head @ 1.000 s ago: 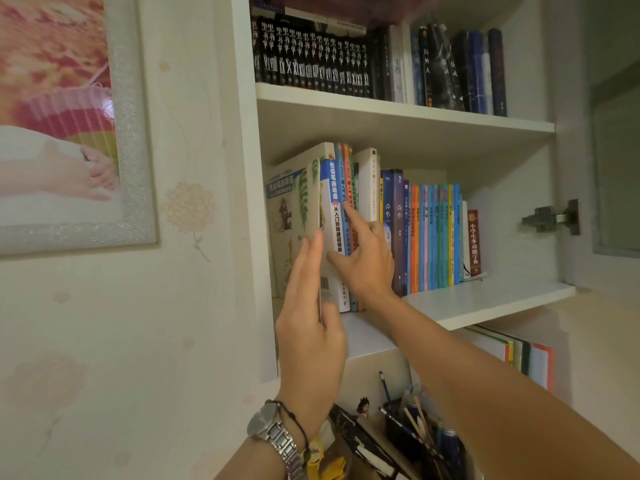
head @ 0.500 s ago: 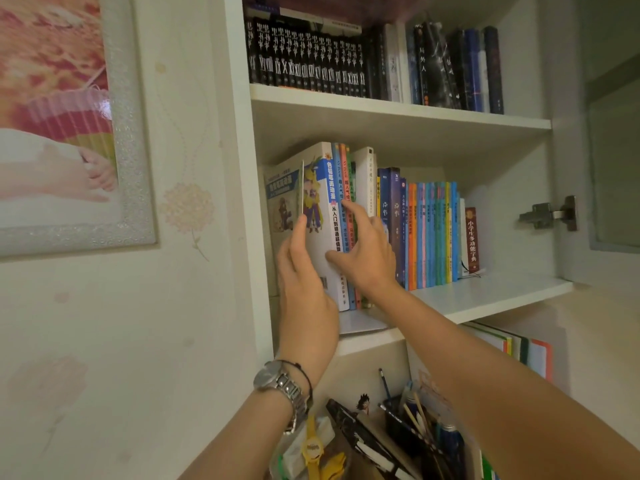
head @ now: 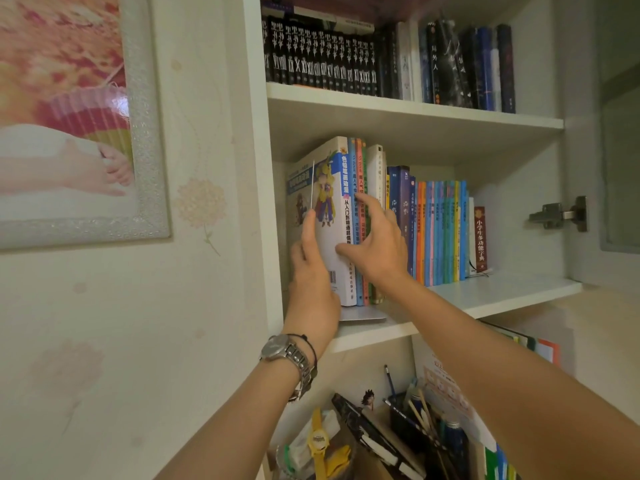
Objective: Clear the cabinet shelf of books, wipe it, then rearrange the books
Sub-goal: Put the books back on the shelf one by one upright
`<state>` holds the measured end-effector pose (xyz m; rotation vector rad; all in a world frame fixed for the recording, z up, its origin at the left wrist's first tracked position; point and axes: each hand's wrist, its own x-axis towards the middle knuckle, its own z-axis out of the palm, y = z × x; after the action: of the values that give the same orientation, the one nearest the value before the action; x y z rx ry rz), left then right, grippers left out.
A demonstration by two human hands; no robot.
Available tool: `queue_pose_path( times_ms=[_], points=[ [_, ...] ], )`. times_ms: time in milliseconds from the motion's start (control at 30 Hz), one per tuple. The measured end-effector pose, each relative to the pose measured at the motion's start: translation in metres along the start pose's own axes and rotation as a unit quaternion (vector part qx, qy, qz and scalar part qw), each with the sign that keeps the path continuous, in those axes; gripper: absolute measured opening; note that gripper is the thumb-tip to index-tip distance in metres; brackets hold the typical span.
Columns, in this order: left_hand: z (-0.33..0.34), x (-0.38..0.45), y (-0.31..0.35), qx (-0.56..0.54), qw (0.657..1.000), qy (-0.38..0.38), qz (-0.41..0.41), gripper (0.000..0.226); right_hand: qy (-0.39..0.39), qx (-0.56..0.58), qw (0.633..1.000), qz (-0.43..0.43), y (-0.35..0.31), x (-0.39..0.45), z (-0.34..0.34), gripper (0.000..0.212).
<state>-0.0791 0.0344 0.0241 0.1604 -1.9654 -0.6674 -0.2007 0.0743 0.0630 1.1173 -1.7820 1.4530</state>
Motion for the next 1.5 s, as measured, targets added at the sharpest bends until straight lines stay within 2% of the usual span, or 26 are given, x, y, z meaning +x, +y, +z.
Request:
queue_pose_path(
  times_ms=[100,267,500,700,867,1000,1167,1333,1500],
  points=[
    [0.002,0.001,-0.003,0.007,1.000,-0.016,-0.004,0.102,0.009,0.008,1.000,0.013,-0.001,-0.001,-0.003,0.090],
    [0.000,0.001,-0.003,0.038,0.999,0.000,-0.008,0.102,-0.002,0.003,1.000,0.015,-0.001,-0.002,-0.003,0.091],
    [-0.001,-0.010,-0.001,0.058,0.998,-0.030,0.003,0.110,-0.006,-0.010,1.000,0.024,0.007,-0.013,0.000,0.090],
    [-0.001,-0.011,-0.005,0.031,0.999,-0.035,0.008,0.106,0.048,-0.043,0.998,-0.007,0.015,-0.020,-0.003,0.086],
    [0.001,-0.013,-0.010,-0.002,0.998,-0.055,0.011,0.117,-0.027,0.054,0.997,0.047,0.027,-0.028,-0.008,0.105],
    [0.001,-0.015,-0.013,0.006,0.997,-0.076,0.013,0.131,-0.069,0.033,0.995,0.068,0.034,-0.034,-0.006,0.114],
    [0.001,-0.014,-0.015,-0.010,0.996,-0.081,0.021,0.135,-0.085,0.006,0.993,0.079,0.035,-0.035,-0.006,0.117],
    [0.001,-0.011,-0.021,-0.021,0.995,-0.093,0.027,0.139,-0.071,-0.039,0.993,0.085,0.030,-0.033,-0.004,0.109],
    [0.001,-0.010,-0.020,-0.023,0.995,-0.089,0.031,0.141,-0.048,-0.021,0.997,0.057,0.029,-0.031,-0.002,0.101]
  ],
)
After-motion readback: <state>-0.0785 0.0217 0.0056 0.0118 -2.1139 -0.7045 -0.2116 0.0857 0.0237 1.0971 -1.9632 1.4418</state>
